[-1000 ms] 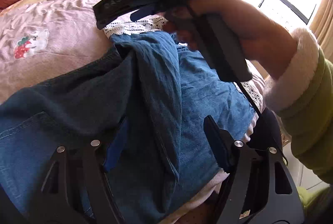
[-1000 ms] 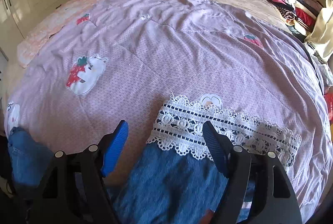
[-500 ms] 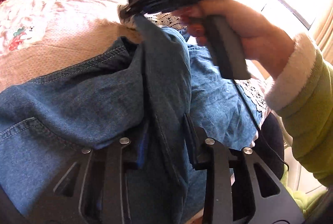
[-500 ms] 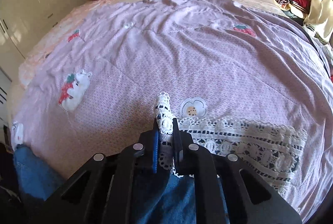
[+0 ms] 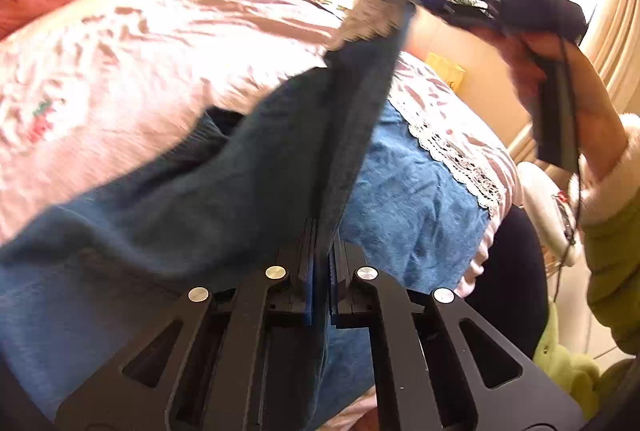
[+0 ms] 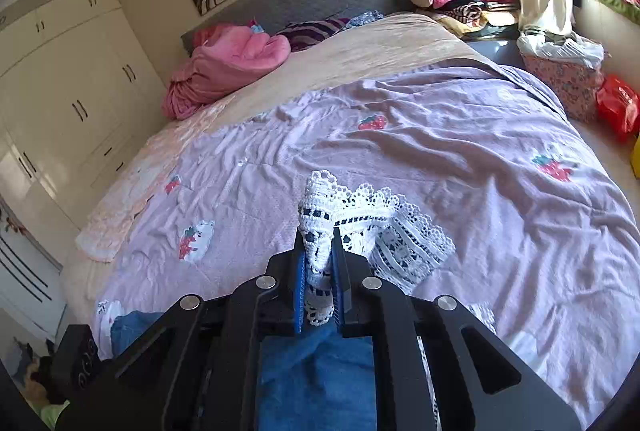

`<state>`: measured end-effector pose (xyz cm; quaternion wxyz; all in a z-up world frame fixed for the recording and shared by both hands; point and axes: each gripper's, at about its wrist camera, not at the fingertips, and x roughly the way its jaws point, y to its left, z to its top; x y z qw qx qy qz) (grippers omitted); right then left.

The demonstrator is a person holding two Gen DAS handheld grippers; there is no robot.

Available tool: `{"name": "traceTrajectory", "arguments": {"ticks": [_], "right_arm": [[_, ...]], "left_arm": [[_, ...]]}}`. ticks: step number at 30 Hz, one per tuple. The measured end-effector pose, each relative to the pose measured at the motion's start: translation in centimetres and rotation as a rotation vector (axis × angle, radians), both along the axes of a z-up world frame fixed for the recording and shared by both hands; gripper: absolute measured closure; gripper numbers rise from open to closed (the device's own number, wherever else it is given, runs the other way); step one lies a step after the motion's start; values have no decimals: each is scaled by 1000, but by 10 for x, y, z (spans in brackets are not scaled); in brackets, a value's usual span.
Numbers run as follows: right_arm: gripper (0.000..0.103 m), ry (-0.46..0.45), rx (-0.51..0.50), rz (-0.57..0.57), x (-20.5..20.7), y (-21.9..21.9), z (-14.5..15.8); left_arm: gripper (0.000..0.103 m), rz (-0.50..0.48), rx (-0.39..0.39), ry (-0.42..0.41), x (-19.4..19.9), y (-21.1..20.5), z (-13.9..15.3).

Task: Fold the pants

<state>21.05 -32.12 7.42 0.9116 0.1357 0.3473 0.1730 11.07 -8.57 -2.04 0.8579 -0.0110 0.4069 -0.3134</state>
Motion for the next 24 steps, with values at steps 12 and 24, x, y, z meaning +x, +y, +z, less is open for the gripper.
{"name": "traceTrajectory", "arguments": {"ticks": [12,24], "right_arm": [[93,137,124,-151,-112,-74,-63],[93,225,186,-177,-153,-86,-102]], "left_arm": [[102,-37,57,-29,-24,5,0],[102,-93,109,-48,-48,9,-1]]}}
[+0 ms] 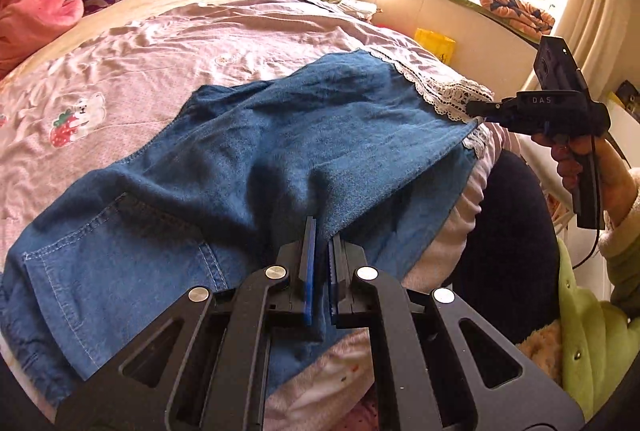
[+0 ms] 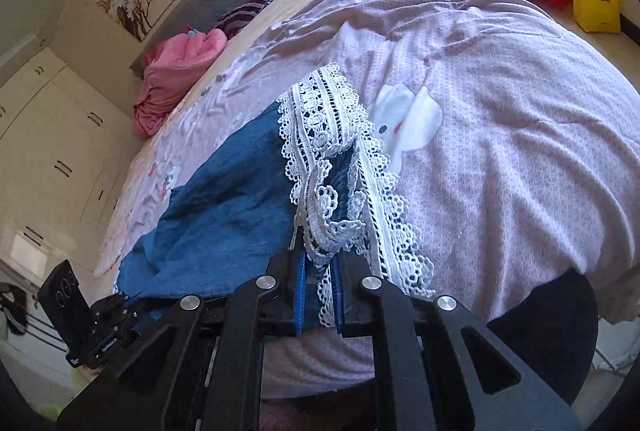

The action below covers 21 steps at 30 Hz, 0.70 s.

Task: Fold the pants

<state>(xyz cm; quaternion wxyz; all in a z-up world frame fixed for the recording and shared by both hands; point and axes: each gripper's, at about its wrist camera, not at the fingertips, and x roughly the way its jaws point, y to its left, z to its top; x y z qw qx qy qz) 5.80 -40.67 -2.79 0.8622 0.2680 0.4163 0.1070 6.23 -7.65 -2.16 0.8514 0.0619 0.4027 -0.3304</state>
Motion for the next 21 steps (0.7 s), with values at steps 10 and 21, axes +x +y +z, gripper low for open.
{"name": "traceTrajectory", "arguments": {"ticks": [10,21], "right_arm": [[93,38,19,-11,-14,-13,-16],[93,61,-38,14,-12,-9,-24]], "left_arm": [[102,-71,87,2,-21,-15,-16],[102,-121,150,27,-27,-24,-29]]}}
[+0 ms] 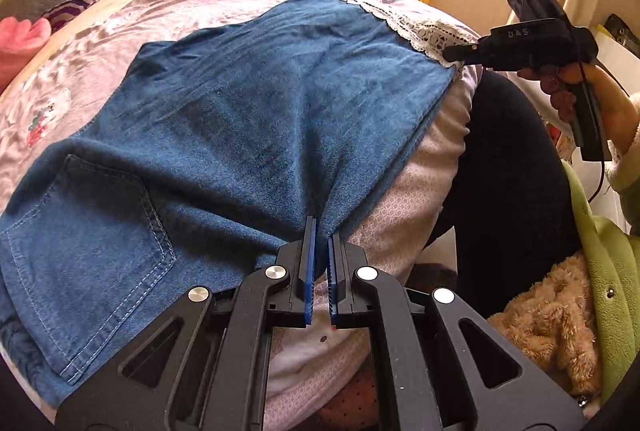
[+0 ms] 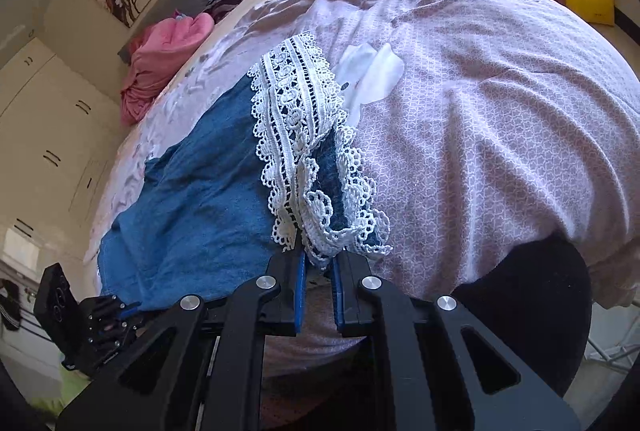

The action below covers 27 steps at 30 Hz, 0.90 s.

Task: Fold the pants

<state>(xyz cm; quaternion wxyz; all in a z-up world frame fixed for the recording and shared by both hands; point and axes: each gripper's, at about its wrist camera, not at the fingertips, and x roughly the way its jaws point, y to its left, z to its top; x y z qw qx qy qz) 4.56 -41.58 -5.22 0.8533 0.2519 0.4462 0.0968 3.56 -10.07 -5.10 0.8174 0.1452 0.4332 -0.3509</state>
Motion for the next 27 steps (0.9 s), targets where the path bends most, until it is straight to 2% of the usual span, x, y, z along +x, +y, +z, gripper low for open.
{"name": "traceTrajectory", "arguments": {"ticks": [5,12,14,16,18,20,23,27], "right_arm": [[90,10,3,4,-3,-2,5],[77,-7,-51,-5,-14,-10,22],[75,-30,-77,-37,-20,-16,30],[73,-98,-107,-38,-24,-17,42],[68,-135,-141,2,-22,-7,51],[66,-154,-143,57,-15,9,54],[65,-130,-151,137,4,32,46],[63,-28,-170,204,27,52,18]], "left_arm": [[102,-5,3,6,0,0,-2],[102,6,-7,18,2,3,-5],[102,6,-8,16,1,4,-4],[102,6,-8,13,0,4,-2],[100,10,-22,17,-2,6,4],[99,11,-48,-4,-6,10,14],[90,25,-93,-28,-9,17,30],[81,84,-81,-19,2,19,30]]}}
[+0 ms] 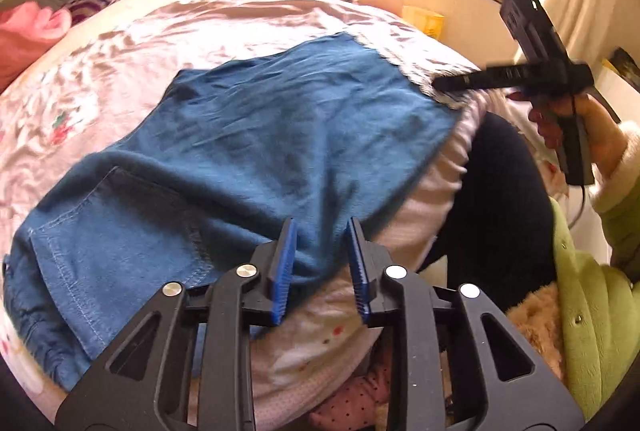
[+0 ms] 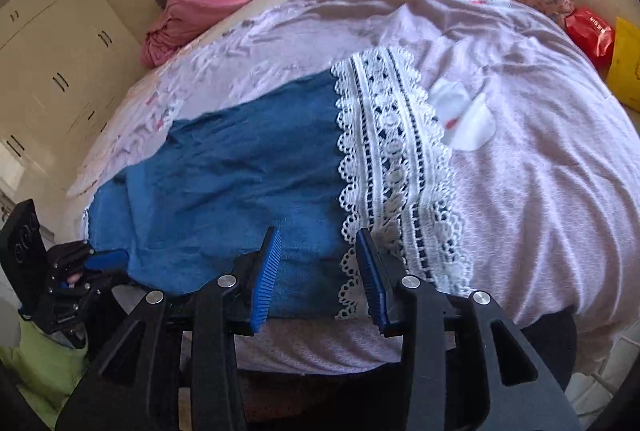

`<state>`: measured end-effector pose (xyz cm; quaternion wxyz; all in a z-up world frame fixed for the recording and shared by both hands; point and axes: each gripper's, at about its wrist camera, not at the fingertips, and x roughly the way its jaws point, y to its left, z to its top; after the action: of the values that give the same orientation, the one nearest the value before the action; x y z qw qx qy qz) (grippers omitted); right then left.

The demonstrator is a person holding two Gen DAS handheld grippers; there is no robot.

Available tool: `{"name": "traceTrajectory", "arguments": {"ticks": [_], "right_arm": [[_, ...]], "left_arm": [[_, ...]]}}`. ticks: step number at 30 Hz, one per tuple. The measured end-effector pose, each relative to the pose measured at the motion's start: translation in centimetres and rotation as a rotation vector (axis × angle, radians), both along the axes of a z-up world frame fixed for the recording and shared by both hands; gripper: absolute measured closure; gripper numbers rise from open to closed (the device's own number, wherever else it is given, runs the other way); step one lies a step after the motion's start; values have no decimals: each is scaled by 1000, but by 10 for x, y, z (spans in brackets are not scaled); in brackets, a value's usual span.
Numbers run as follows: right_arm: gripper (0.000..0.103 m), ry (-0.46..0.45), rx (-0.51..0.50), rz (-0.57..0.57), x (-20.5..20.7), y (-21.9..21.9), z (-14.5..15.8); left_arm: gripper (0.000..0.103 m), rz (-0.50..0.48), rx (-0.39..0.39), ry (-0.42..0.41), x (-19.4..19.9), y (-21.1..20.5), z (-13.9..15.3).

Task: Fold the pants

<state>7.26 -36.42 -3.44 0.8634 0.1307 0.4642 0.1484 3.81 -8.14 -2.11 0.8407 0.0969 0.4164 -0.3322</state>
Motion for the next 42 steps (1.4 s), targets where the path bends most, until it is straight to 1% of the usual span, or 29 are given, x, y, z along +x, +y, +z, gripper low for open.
{"name": "traceTrajectory", "arguments": {"ticks": [1,2,5,7,9,11,12,13,14,15,16,17,18,20,23,24,27,29,30,32,33,35,36,37,40,42], "right_arm": [[62,17,0,-3,2,1,-6],[62,25,6,-1,3,1,-12],[62,6,3,2,0,2,-14],[62,-2,4,7,-2,2,-14],[61,-9,-1,18,-4,3,-14],[60,-27,-22,41,-6,5,-8],[58,-50,-20,49,-7,4,-1],[55,-76,-11,52,-8,1,6],[50,-104,2,45,-6,-3,15],[46,-120,13,34,-3,-9,21],[46,-133,21,25,3,-16,27],[46,-143,24,13,12,-22,32],[45,-147,24,1,22,-28,35],[45,-152,36,-5,45,-40,38],[45,-126,46,-21,83,-53,34],[44,-111,50,-37,95,-57,32],[44,-67,87,-27,126,-65,21],[45,-43,96,2,142,-64,13],[46,-31,89,7,148,-64,9],[47,-4,79,31,159,-61,-1],[50,10,73,40,162,-59,-6],[57,18,67,74,164,-52,-14],[59,18,67,82,163,-49,-15],[60,14,68,88,162,-48,-16],[66,-34,39,98,153,-45,-11],[71,-62,4,115,146,-42,-8]], "left_arm": [[78,11,-10,11,3,1,-3],[74,19,-6,19,4,2,-6],[73,42,46,58,10,1,-25],[73,51,46,80,11,4,-35],[70,41,51,88,8,5,-37],[69,23,69,97,5,7,-35],[69,22,69,104,4,9,-33],[69,28,55,117,4,12,-27],[69,32,42,111,4,15,-21],[65,35,27,96,3,17,-15],[62,42,4,77,7,20,-4],[56,58,-11,59,12,23,6],[53,72,-17,41,17,25,13],[52,117,-22,9,36,27,27],[50,183,-39,-12,75,27,37],[50,210,-39,-7,90,27,38],[50,255,-49,32,126,28,35],[50,267,-39,69,150,27,26],[50,270,-23,84,158,25,20],[52,265,6,112,171,19,9],[58,265,15,121,175,18,4],[63,259,18,150,183,15,-5],[64,253,13,159,185,13,-8],[64,247,11,169,188,12,-12],[73,236,-1,195,194,10,-19],[85,223,-23,209,197,8,-20]]}}
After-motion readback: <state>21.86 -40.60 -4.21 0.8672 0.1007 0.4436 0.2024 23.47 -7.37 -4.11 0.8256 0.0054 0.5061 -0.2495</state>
